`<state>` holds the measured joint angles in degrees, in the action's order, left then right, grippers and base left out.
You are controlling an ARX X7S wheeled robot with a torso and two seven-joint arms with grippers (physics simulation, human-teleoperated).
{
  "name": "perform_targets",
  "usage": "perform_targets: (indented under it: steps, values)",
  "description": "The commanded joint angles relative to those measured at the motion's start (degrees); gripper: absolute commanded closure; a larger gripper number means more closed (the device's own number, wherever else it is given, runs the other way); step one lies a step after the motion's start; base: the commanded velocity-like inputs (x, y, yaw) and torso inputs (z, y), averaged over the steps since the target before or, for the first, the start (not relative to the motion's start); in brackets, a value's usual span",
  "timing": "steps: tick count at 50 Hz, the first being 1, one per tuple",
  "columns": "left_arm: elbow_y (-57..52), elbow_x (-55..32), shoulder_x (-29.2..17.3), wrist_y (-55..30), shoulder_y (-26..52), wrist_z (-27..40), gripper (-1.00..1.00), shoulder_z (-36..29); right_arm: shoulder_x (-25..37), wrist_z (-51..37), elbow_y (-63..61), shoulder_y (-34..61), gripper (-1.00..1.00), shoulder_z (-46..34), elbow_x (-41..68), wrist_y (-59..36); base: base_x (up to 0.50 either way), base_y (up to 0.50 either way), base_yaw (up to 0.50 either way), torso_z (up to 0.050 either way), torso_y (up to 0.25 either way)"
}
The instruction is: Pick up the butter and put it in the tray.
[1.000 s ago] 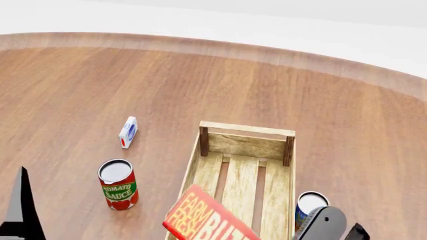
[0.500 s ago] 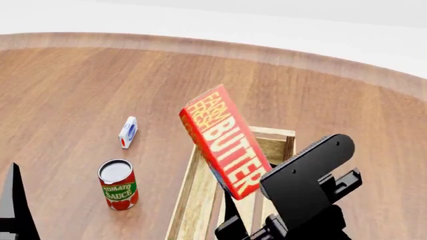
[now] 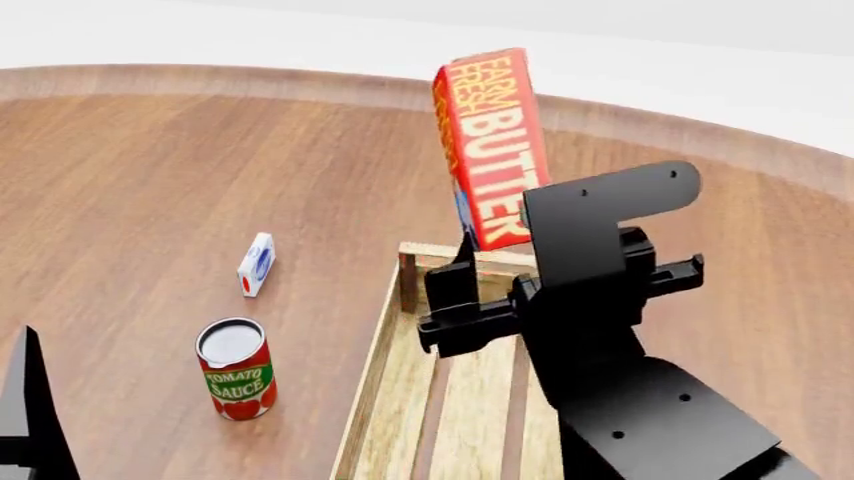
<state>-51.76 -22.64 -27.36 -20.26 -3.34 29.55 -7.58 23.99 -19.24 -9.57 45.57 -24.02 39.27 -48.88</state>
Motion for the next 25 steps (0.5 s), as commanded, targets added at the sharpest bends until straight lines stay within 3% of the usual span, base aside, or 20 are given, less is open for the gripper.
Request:
perform_targets:
  steps: [1,12,25]
  values:
    - [-0.22,-0.20,-0.22,-0.10,0.16,0.31,-1.00,-0.21,-6.62,-2.36,7.99,6.06,1.00,1.57,-3.92,1.69,0.00,0.00,0.00,0.000,0.000]
    - [-0.03,-0.26,-0.39,0.37,-0.02,0.51,-1.00,-0.17,-12.15,-3.58,17.66,11.20,1.00,1.67,-3.65,0.13,0.00,0.00,0.00,0.001,0.002]
    - [0.43,-0.47,-0.54,0.59,0.05,0.59,-1.00,-0.45,-18.87,-8.13,33.76,17.53,1.00,7.24,-0.80,-2.10,0.00,0.00,0.00,0.000,0.001]
